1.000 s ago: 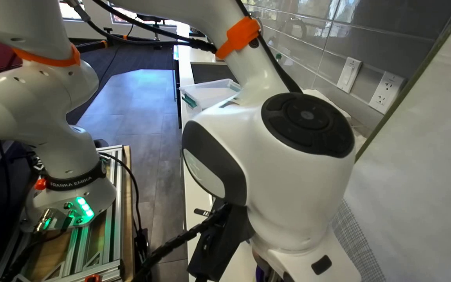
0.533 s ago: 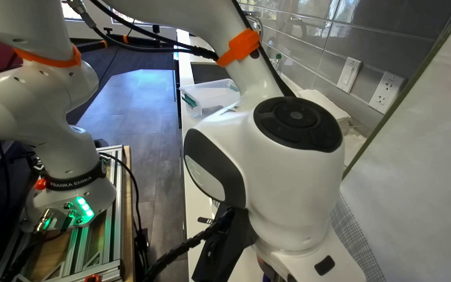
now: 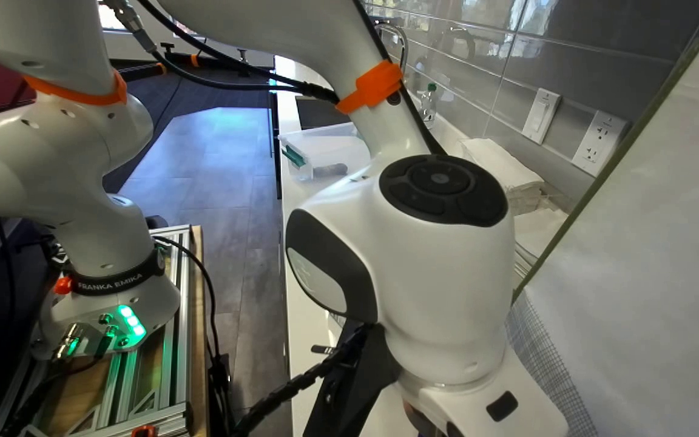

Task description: Put the orange can inside the clear lunch box

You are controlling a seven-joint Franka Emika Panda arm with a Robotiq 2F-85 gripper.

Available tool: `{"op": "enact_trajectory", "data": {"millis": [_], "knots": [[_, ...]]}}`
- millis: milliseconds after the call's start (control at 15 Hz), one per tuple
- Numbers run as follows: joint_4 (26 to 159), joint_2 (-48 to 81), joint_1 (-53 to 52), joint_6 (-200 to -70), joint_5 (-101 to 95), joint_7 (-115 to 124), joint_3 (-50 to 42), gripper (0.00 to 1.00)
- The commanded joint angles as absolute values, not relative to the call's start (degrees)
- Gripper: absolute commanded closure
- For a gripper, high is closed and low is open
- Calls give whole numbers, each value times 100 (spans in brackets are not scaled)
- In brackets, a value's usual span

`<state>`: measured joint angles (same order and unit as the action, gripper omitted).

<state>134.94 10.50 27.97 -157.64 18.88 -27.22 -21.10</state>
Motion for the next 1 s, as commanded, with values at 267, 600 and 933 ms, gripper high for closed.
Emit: {"op": "enact_trajectory", "data": {"millis": [267,600,933], "knots": [[13671,1118,2857,-16464,2469,-2857,-1963,0],[13739,1149,2886,-16973,2966,-3026,-1787,0],[13794,1239,2939,-17408,3222,-3113,-1620,0]]}}
